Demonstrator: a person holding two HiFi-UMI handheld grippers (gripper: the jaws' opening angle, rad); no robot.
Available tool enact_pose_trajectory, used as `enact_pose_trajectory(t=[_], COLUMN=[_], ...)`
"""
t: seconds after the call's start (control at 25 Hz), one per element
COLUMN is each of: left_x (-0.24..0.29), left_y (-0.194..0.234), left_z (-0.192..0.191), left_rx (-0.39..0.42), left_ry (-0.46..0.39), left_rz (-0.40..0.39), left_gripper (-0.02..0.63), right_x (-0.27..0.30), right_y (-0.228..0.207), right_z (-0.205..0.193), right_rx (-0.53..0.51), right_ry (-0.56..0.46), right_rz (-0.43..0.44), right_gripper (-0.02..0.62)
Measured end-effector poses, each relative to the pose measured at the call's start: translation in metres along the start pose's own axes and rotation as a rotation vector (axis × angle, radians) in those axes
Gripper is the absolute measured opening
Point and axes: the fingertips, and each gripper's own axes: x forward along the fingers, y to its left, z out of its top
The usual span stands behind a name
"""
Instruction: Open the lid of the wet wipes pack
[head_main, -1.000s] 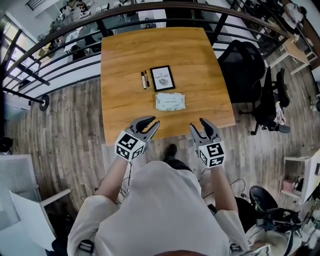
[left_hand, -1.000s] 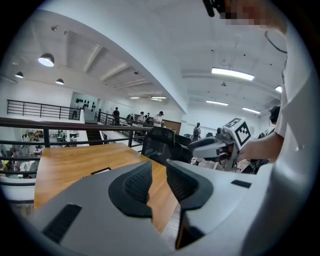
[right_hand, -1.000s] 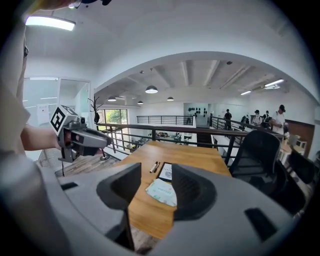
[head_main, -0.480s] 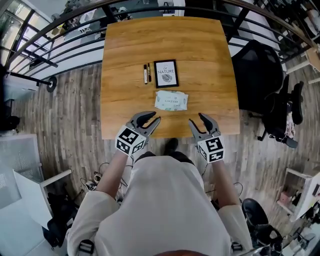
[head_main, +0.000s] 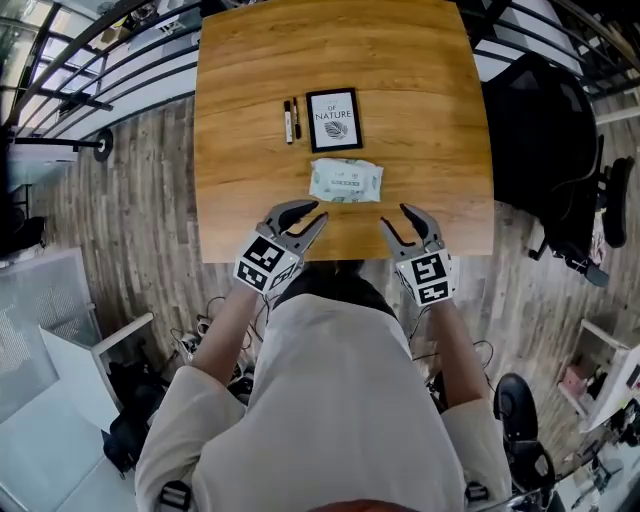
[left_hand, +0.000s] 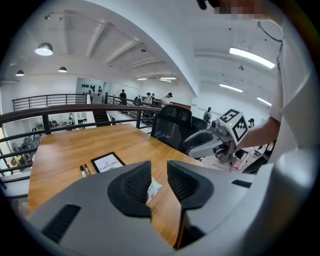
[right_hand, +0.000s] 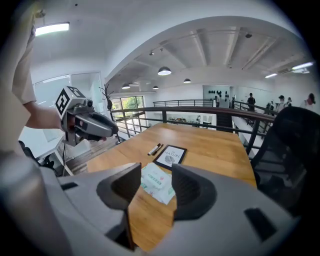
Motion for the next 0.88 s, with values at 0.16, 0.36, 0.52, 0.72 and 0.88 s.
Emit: enact_pose_trajectory(t=[0.16, 0.36, 0.52, 0.72, 0.88], left_x=[0.018, 0.045, 0.069, 0.098, 0.119], left_y=[0.008, 0.021, 0.032, 0.042, 0.046], left_z=[-0.008, -0.021, -0.036, -0.055, -0.073], left_rx=[0.028, 0.106, 0.131, 0.173, 0.269], left_ry=[0.042, 0.091, 0.126, 0.167, 0.216], left_rz=[-0.039, -0.095, -0.137, -0.174, -0.195], left_gripper=[0.095, 0.095, 0.095, 0.097, 0.101], right_x=[0.02, 0.046, 0.067, 0.095, 0.117], right_y=[-0.007, -0.011, -0.017, -0.025, -0.026], right_z=[-0.009, -0.021, -0.035, -0.049, -0.058], right_rx=[0.008, -0.022, -0.015, -0.026, -0.063], right_ry=[0.032, 0.084, 0.112, 0.138, 0.172], right_rz=[-0.014, -0.008, -0.004, 0.014, 0.048], right_gripper=[0.175, 0.175, 0.175, 0.175, 0.175])
